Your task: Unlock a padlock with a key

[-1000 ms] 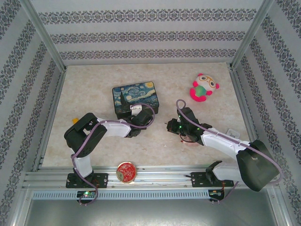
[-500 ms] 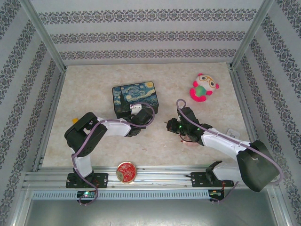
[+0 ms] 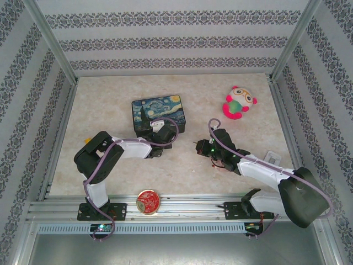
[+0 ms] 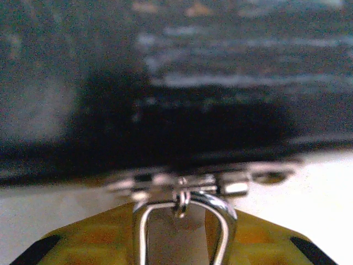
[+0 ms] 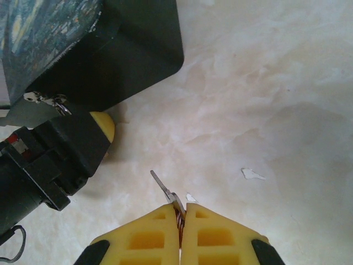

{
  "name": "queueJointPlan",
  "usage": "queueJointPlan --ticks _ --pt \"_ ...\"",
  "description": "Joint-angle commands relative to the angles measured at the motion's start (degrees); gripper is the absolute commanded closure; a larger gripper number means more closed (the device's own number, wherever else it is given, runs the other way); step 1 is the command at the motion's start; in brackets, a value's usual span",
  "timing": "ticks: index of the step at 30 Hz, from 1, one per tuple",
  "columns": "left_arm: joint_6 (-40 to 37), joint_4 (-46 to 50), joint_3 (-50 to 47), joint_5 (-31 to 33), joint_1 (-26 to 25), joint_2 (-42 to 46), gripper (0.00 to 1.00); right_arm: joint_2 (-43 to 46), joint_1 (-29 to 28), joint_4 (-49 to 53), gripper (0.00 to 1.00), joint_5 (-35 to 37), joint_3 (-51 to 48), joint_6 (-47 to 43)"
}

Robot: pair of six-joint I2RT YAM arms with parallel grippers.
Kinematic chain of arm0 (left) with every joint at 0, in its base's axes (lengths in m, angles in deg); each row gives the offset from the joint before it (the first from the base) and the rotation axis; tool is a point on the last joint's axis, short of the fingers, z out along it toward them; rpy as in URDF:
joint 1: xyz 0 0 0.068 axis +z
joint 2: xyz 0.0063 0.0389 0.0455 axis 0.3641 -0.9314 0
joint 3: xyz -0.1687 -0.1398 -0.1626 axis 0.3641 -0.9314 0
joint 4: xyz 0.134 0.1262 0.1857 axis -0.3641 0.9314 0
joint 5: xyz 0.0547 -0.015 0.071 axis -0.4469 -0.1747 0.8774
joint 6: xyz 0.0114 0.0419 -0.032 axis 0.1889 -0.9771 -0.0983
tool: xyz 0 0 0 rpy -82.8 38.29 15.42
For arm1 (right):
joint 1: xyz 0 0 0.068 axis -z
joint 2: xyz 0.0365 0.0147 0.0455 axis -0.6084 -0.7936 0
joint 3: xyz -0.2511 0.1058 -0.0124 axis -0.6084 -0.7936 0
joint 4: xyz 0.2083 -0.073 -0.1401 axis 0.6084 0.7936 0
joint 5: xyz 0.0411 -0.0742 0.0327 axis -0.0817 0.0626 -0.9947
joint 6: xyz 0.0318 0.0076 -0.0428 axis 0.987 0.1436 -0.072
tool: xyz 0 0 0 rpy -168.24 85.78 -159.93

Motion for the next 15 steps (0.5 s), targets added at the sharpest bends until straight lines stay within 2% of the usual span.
queueJointPlan --ticks 1,5,15 --pt "8.4 -9.2 2.1 -15.3 -0.7 -1.6 0.95 -2.2 0.0 -4.6 1.0 -2.1 -0.8 1.0" --pt "15.7 -13.3 2.0 -18.6 -0.7 -1.9 0.98 -4.9 -0.2 -11.8 1.0 -4.2 -2.3 1.6" --pt "27.5 -18.0 3.0 -23.7 -0.1 -4.0 0.98 -10.7 -1.5 -21.4 1.0 -2.5 -3.9 3.3"
